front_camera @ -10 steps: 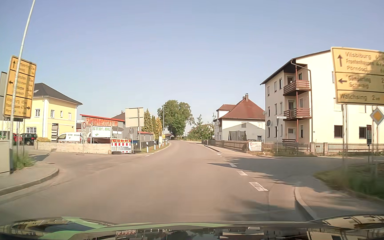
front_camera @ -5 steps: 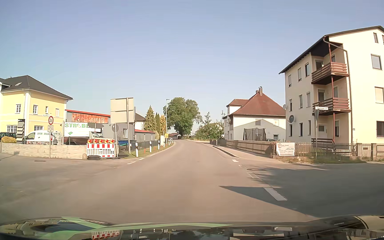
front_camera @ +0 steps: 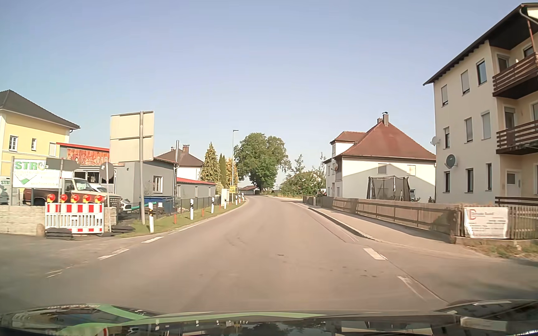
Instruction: Follow the waypoints while adhering to traffic rules and regulations
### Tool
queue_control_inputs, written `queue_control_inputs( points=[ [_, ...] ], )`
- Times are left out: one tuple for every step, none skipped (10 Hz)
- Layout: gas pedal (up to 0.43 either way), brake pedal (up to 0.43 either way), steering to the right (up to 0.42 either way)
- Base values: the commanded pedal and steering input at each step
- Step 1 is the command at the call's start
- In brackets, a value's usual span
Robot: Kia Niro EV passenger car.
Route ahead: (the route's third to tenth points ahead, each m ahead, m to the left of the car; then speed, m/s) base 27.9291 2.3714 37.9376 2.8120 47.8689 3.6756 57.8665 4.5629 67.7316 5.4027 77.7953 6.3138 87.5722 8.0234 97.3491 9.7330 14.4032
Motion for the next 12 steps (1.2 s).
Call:
queue_control_inputs(
  points=[
    [0.110, 0.000, -0.010],
    [0.110, 0.000, -0.010],
    [0.110, 0.000, -0.010],
    [0.110, 0.000, -0.009],
    [0.110, 0.000, -0.010],
    [0.067, 0.000, -0.010],
    [0.067, 0.000, -0.009],
    [0.067, 0.000, -0.009],
    [0.079, 0.000, -0.009],
    [0.087, 0.000, -0.009],
    [0.087, 0.000, -0.009],
    [0.098, 0.000, -0.009]
  ],
)
